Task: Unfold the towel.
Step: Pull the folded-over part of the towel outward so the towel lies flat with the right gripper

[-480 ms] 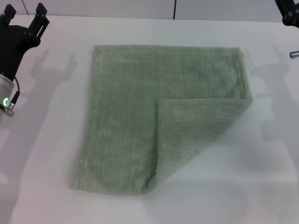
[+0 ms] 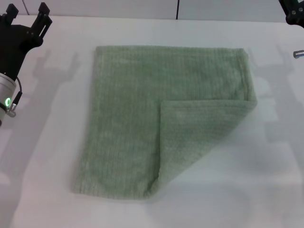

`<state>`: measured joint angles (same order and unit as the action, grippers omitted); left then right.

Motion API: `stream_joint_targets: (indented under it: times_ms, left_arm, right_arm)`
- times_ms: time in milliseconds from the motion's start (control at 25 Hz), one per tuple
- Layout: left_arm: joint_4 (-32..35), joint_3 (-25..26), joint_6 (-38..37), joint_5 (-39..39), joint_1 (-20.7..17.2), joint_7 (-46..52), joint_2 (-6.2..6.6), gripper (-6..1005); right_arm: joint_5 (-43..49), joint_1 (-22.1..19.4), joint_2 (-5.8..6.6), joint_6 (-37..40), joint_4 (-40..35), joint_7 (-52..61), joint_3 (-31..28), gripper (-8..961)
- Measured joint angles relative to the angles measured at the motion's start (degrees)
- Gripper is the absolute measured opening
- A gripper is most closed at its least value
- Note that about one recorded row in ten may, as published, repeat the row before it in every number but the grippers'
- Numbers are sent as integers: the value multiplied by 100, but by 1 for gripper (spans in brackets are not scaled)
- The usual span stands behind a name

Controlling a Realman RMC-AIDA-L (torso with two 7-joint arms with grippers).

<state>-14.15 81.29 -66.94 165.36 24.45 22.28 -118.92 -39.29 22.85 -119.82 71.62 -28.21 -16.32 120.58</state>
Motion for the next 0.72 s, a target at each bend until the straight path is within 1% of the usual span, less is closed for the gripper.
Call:
stream_joint_targets:
  times_ms: [280,680,720]
  left_arm:
    - [-28,-135,129,7,89,-27,8,821]
    - [-1,-243,131,5,120,-32,20,618]
    - [0,-268,130,5,118,-24,24,537]
  right_arm:
    - [0,22,11,0,0,4,0,809]
    - [0,46,11,0,0,6,0,808]
    - [0,46,11,1,0,6,0,808]
